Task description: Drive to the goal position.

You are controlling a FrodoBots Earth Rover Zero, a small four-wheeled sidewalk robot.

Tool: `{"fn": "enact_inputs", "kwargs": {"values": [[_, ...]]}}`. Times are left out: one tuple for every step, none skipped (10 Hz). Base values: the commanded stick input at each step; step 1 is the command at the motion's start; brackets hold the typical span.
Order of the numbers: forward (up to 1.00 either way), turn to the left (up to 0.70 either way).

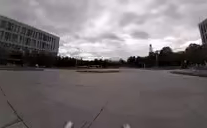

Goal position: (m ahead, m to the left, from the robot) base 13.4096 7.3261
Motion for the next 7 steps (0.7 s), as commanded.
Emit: {"fn": "enact_inputs", "kwargs": {"values": [[0.0,0.0],[0.0,0.0],[0.0,0.0],[0.0,0.0],[0.0,0.0],[0.0,0.0],[0.0,0.0]]}}
